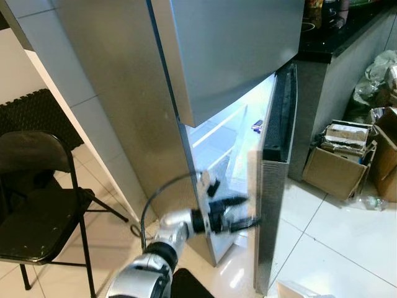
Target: Restocking fridge
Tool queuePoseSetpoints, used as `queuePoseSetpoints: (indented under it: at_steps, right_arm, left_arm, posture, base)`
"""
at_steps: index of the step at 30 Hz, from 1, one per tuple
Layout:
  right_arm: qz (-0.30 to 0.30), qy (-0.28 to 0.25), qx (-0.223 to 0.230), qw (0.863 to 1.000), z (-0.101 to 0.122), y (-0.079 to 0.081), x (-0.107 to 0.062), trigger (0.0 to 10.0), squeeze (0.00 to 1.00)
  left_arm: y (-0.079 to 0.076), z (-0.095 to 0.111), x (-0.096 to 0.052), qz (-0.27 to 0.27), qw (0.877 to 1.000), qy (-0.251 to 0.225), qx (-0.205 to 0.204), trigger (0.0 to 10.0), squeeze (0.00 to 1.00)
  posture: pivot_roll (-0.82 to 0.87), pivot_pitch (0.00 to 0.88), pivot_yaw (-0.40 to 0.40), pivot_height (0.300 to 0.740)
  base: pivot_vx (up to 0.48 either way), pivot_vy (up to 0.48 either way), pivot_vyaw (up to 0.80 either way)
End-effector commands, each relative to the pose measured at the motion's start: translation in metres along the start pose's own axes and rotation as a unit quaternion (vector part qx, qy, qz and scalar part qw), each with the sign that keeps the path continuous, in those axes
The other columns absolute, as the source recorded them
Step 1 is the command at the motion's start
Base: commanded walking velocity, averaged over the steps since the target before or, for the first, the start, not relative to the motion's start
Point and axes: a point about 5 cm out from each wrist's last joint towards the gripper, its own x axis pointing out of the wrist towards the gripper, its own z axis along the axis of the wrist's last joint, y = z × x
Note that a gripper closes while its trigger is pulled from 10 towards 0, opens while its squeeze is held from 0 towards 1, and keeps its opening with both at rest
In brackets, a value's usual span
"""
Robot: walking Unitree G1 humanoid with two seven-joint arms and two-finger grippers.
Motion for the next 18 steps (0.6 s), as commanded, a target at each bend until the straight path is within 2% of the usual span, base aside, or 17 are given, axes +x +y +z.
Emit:
queuePoseSetpoints:
  at_steps: [1,2,5,6,9,10,14,15,17,18]
  right_arm:
    - [0.003,-0.007,0.002,1.000,0.004,0.002,0.001,10.0,0.00]
    - [0.003,-0.007,0.002,1.000,0.004,0.002,0.001,10.0,0.00]
    - [0.003,-0.006,0.000,1.000,0.004,0.000,0.001,10.0,0.00]
    - [0.003,-0.006,0.000,1.000,0.004,0.000,0.001,10.0,0.00]
    - [0.004,-0.004,-0.002,1.000,0.004,0.001,0.001,10.0,0.00]
    - [0.004,-0.004,-0.002,1.000,0.004,0.001,0.001,10.0,0.00]
    - [0.002,-0.008,-0.005,1.000,0.007,0.001,0.001,10.0,0.00]
    - [0.002,-0.008,-0.005,1.000,0.007,0.001,0.001,10.0,0.00]
    - [0.000,-0.013,-0.009,1.000,0.010,0.000,0.002,10.0,0.00]
    - [0.000,-0.013,-0.009,1.000,0.010,0.000,0.002,10.0,0.00]
  left_arm:
    - [0.008,-0.005,-0.020,0.046,0.999,0.021,-0.004,10.0,0.00]
    - [0.008,-0.005,-0.020,0.046,0.999,0.021,-0.004,10.0,0.00]
    - [0.014,-0.019,-0.042,0.123,0.991,0.024,-0.038,10.0,0.00]
    - [0.014,-0.019,-0.042,0.123,0.991,0.024,-0.038,10.0,0.00]
    - [0.015,-0.040,-0.063,0.191,0.978,0.042,-0.075,10.0,0.00]
    - [0.015,-0.040,-0.063,0.191,0.978,0.042,-0.075,10.0,0.00]
    - [0.009,-0.074,-0.089,0.290,0.945,0.075,-0.128,10.0,0.00]
    - [0.009,-0.074,-0.089,0.290,0.945,0.075,-0.128,10.0,0.00]
    - [0.005,-0.088,-0.097,0.332,0.926,0.086,-0.155,10.0,0.00]
    - [0.005,-0.088,-0.097,0.332,0.926,0.086,-0.155,10.0,0.00]
  posture:
    - [-0.16,0.000,0.078,0.740]
    - [-0.16,0.000,0.078,0.740]
    - [-0.16,0.000,0.074,0.740]
    - [-0.16,0.000,0.074,0.740]
    - [-0.16,0.000,0.075,0.740]
    - [-0.16,0.000,0.075,0.740]
    - [-0.16,0.000,0.077,0.740]
    - [-0.16,0.000,0.077,0.740]
    - [-0.16,0.000,0.079,0.740]
    - [-0.16,0.000,0.079,0.740]
  base:
    - [0.000,0.000,0.00]
    - [0.000,0.000,0.00]
    - [0.000,0.000,0.00]
    - [0.000,0.000,0.00]
    - [0.000,0.000,0.00]
    - [0.000,0.000,0.00]
    - [0.000,0.000,0.00]
    - [0.000,0.000,0.00]
    - [0.000,0.000,0.00]
    - [0.000,0.000,0.00]
